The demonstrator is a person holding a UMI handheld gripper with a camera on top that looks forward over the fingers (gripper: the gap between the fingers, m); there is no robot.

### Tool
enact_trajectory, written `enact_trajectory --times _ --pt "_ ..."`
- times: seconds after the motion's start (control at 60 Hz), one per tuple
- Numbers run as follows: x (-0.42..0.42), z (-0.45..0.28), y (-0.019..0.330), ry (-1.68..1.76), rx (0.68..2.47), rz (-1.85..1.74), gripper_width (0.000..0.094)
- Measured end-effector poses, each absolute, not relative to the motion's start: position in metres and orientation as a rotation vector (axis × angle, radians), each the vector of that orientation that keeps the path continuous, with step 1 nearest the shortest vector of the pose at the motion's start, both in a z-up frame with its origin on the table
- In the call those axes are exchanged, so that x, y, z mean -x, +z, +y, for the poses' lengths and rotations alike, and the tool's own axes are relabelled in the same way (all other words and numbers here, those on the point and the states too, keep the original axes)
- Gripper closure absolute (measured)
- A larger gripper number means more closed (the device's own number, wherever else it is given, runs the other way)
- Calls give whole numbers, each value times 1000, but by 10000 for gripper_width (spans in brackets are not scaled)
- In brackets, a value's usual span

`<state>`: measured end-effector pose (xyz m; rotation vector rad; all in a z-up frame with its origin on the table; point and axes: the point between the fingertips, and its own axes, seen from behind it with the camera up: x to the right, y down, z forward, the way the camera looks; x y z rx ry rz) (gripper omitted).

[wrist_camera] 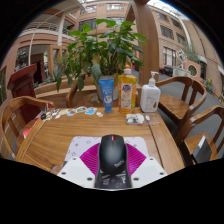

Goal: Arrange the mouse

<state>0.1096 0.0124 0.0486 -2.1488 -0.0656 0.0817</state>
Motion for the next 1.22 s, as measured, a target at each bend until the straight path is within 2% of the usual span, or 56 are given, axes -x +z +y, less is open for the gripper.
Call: enact_trajectory --times 0.117,0.25,0.267,0.35,0.367,0.417,0.467,0.583,0.733,0.967,1.217 --pt "-96 0 1 60 2240 -85 546" --pt "-91 -5 -9 64 2262 -72 457" --pt "-92 -5 -5 63 2263 -70 423" --pt "-92 -16 17 52 2232 -55 107" --pt "-92 -19 24 51 2227 -51 66" --pt "-92 -31 41 41 2208 -34 100" --pt "-92 -47 61 29 2189 -27 68" --pt "-88 -90 105 -9 2128 -27 82" --pt "-82 -152 141 -36 2077 -24 79" --pt "-78 -227 156 -39 2058 -33 81" --pt "-83 -264 163 -42 2053 -33 85"
